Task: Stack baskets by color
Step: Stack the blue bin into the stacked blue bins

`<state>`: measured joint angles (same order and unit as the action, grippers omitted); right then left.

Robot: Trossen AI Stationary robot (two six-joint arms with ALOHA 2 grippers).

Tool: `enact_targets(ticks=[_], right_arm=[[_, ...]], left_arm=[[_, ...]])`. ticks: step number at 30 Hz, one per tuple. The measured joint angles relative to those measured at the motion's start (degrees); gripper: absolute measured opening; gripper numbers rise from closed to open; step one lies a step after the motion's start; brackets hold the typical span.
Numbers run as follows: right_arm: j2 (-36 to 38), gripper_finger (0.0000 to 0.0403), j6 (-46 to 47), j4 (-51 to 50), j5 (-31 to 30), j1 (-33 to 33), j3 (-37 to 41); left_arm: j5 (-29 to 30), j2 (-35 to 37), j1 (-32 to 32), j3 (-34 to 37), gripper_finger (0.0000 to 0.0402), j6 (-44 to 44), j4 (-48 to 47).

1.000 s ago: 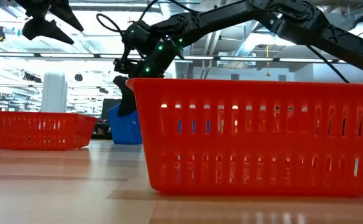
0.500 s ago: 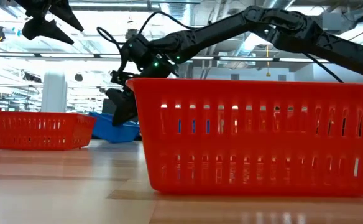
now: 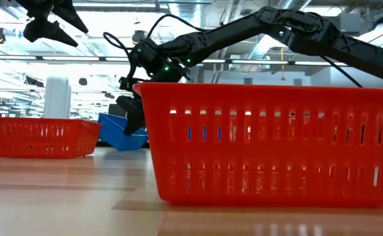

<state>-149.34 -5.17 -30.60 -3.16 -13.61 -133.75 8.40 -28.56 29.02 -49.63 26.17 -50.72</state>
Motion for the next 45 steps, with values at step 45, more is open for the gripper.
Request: enact_targets(ticks=[45], right_arm=[[25.45, 0.0, 13.14, -56.33, -31.79, 20.23, 0.02]], left_arm=[[0.0, 0.02, 0.0, 0.0, 0.0263, -1.95, 0.0]])
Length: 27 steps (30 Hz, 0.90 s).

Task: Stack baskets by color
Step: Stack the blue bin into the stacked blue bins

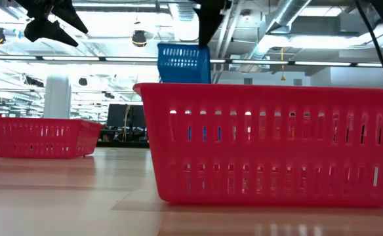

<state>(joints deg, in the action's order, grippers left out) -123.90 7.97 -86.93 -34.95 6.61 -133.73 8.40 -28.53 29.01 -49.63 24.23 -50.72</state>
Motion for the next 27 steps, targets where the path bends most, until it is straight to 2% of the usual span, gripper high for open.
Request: enact_targets(ticks=[7, 10, 18, 27], right_arm=[[0.0, 0.0, 6.32, -3.08, -2.23, 4.84, 0.27], [0.09, 0.0, 7.39, -2.46, -6.22, 5.71, 4.24], [-0.14, 0.0, 10.68, 1.74, -7.12, 7.41, 17.65], [-0.13, 0.0, 12.66, 6.27, -10.31, 9.25, 21.6]], left_arm=[[0.0, 0.0, 0.0, 0.0, 0.0263, -0.02, 0.02], [0.0, 0.0, -0.01, 0.0, 0.0263, -0.02, 0.01], [-0.15, 0.07, 0.0, 0.0, 0.0263, 0.0, 0.02], [-0.17, 0.07, 0.0, 0.0, 0.0263, 0.46, 0.0]])
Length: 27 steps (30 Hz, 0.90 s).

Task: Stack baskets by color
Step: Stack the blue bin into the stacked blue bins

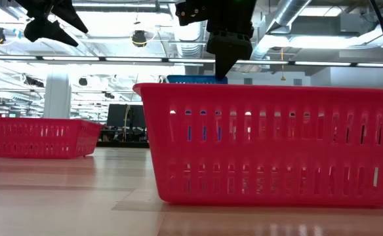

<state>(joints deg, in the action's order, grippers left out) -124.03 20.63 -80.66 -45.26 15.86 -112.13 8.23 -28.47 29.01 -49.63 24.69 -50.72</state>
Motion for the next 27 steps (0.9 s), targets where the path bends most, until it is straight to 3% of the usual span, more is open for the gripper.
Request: enact_targets(ticks=[15, 27], right_arm=[[0.02, 0.0, 1.75, 2.47, 1.85, 2.46, -0.02], [0.02, 0.0, -5.7, 6.82, 3.27, 3.27, -0.05]], left_arm=[[-0.04, 0.0, -0.02, 0.0, 0.0263, 0.02, -0.49], [0.02, 0.02, -0.01, 0.0, 0.0263, -0.37, -2.8]])
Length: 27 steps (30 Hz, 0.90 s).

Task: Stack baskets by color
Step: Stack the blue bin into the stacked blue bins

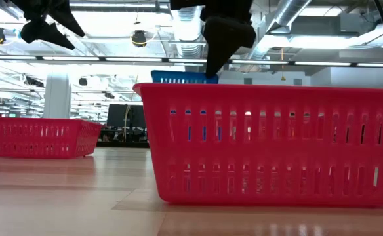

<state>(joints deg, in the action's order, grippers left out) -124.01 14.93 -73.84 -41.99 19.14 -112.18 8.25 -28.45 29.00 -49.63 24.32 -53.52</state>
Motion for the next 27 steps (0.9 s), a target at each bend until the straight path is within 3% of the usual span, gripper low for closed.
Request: enact_targets(ticks=[9, 15, 27], right_arm=[[0.0, 0.0, -3.47, 1.02, 0.62, -1.51, 0.0], [0.0, 0.0, -5.36, 3.27, 6.68, -3.28, 0.0], [0.07, 0.0008, -7.59, 4.06, 12.25, -5.53, -0.04]], left_arm=[[0.07, 0.02, 0.01, 0.0, 0.0263, -1.18, -0.32], [-0.19, 0.02, 0.01, 0.0, 0.0263, -1.18, -0.3], [-0.28, 0.0, -0.01, 0.0, 0.0263, -1.16, -0.2]])
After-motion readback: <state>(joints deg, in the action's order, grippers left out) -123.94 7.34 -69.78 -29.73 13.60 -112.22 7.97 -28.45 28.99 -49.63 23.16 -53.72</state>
